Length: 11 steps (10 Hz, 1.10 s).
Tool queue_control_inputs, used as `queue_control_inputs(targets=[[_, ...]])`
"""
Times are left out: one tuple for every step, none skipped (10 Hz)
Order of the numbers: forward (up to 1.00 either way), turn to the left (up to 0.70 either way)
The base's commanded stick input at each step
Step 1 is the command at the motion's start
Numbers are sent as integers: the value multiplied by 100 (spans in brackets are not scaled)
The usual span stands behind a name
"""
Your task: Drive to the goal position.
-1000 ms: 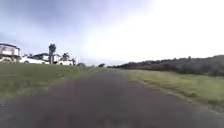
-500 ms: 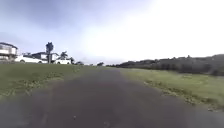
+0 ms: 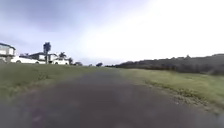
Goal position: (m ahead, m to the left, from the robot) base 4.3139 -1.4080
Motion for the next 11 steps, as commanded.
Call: queue_control_inputs(targets=[[100,0],[100,0],[100,0],[100,0],[100,0],[100,0],[100,0],[100,0],[100,0],[100,0],[100,0]])
